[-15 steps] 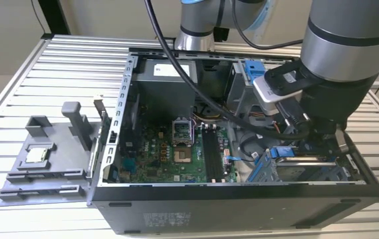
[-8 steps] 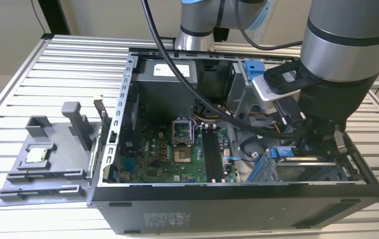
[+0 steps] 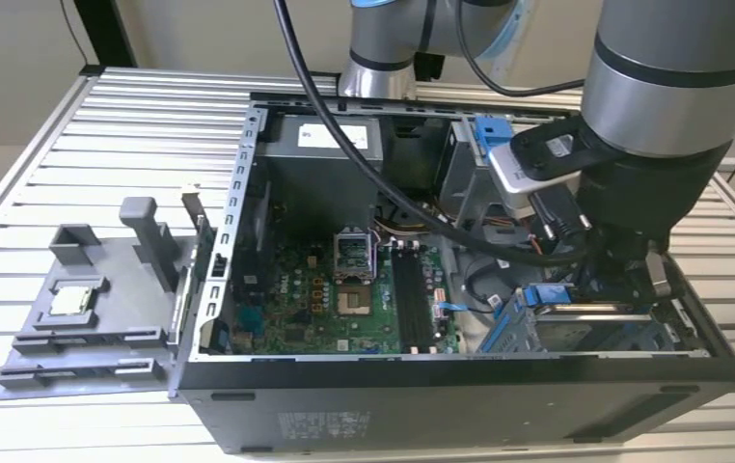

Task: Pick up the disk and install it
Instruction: 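Insert the second disk wire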

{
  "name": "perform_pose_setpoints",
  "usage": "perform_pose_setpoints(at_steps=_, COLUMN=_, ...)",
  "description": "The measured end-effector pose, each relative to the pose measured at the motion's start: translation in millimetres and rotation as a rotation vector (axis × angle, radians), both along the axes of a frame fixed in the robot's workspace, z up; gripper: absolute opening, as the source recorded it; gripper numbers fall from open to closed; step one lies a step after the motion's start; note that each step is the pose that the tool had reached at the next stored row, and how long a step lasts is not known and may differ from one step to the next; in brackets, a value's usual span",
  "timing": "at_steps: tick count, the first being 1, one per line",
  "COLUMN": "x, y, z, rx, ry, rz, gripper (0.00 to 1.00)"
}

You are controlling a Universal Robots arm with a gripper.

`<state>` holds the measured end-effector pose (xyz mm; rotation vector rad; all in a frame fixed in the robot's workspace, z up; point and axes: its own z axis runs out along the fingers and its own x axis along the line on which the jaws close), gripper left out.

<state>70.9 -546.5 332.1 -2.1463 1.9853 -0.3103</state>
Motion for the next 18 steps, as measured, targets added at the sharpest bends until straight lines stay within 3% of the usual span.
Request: perform_pose_setpoints(at_steps=18, x=0.0, y=2.9, z=-0.7, rx=0.0001, ry=0.0000, rz=-0.036, gripper=0.00)
